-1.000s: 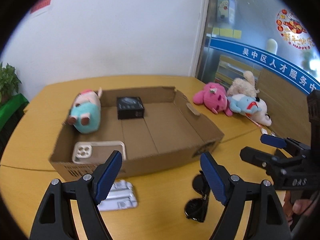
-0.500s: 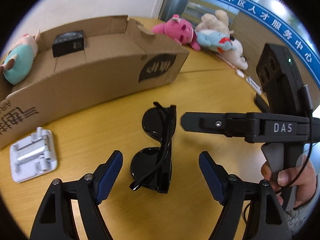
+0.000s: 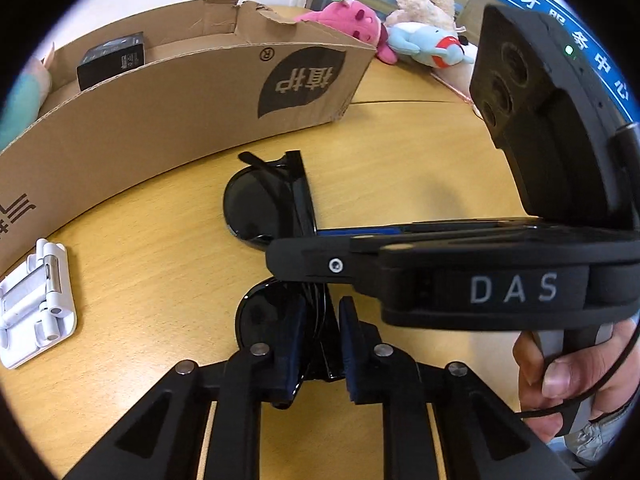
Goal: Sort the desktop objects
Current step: 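Grasp the black sunglasses by the bridge with the right gripper, then carry the sunglasses into the box and open the right gripper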
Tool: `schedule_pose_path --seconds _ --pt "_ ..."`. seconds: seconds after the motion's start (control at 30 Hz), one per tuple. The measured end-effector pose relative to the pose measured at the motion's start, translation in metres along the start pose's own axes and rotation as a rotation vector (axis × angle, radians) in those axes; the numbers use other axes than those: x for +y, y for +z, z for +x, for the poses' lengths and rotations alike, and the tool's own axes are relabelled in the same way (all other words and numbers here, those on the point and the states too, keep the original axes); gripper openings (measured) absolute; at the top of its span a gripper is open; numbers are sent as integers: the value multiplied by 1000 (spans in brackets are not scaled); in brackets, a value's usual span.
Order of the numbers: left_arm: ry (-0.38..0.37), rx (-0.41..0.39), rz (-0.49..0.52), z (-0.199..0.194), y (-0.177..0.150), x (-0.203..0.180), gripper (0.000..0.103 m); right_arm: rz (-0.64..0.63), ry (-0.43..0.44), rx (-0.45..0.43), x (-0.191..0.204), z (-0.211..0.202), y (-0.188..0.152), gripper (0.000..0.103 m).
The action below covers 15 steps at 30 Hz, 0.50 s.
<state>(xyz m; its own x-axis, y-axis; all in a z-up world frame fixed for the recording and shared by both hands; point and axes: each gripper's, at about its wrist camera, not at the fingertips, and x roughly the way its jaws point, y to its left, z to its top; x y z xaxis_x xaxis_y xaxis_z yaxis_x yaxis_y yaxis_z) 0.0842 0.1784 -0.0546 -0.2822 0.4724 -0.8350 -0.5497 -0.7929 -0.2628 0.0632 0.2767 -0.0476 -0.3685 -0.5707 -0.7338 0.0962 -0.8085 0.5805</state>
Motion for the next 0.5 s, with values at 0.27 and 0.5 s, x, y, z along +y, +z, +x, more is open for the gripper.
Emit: schedule_pose_path --seconds 0.27,0.5 --pt "-30 -65 -29 -26 -3 -3 10 -53 17 -69 21 -28 0 11" --pt "-23 -184 4 -73 26 -14 9 -160 13 -187 59 -80 29 11"
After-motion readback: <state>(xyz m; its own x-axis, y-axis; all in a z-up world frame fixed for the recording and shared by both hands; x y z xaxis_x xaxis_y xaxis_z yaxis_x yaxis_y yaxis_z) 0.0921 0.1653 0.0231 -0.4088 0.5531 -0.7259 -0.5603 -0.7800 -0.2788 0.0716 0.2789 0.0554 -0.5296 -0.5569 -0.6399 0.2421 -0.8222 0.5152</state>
